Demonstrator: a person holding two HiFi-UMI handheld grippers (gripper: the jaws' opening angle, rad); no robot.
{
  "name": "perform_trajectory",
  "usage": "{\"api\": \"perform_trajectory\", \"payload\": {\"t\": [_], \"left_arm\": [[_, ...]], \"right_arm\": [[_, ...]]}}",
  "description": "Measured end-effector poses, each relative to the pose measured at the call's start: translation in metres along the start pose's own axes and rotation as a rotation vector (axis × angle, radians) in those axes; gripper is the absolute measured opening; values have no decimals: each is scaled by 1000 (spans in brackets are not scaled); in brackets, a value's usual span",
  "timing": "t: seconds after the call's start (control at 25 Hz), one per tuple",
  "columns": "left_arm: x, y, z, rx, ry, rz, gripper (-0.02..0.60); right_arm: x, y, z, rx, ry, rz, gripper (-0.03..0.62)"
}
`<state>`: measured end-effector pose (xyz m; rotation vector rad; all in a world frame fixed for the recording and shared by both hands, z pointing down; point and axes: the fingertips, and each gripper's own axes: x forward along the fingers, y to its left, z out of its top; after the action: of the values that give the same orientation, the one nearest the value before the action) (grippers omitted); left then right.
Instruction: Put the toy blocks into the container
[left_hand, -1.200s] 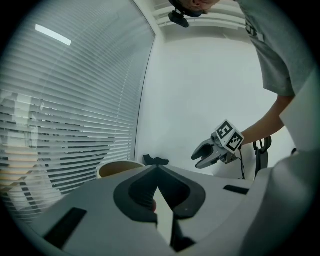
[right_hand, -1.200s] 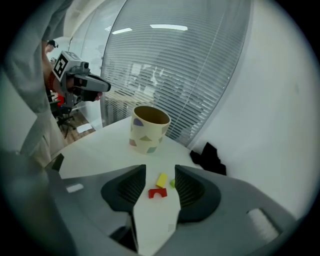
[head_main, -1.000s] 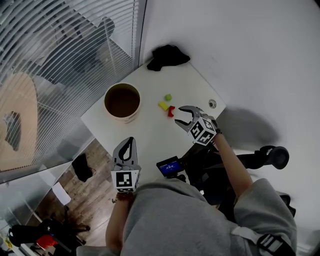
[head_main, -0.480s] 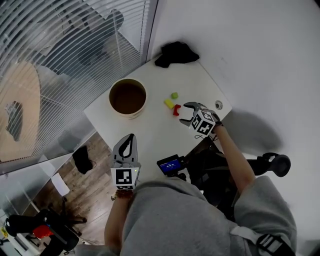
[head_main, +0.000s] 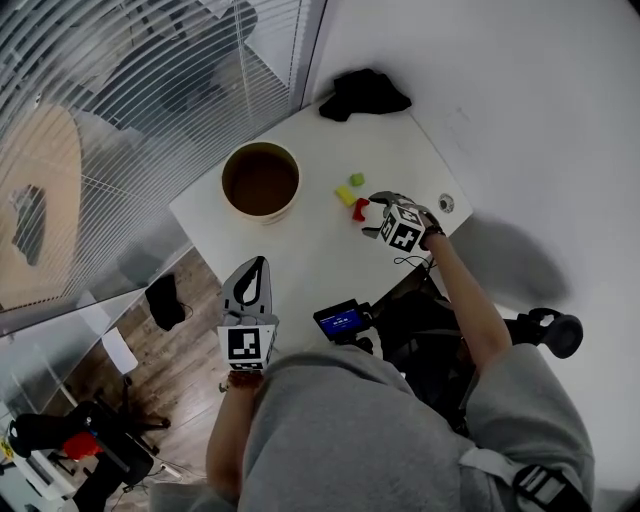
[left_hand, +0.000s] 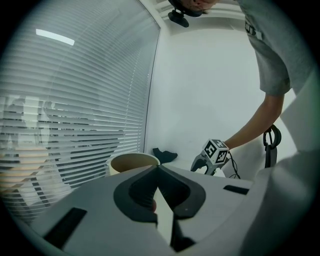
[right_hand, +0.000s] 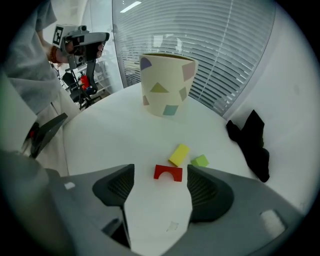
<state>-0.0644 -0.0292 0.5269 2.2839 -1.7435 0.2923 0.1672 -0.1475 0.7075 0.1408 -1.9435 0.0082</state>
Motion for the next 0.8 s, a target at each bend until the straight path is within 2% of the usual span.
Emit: {"api": "perform_trajectory", "payload": {"t": [0.8], "left_arm": [[0, 2, -2, -4, 6, 23, 8]], "right_arm": [[47, -1, -25, -1, 101, 56, 353]]}}
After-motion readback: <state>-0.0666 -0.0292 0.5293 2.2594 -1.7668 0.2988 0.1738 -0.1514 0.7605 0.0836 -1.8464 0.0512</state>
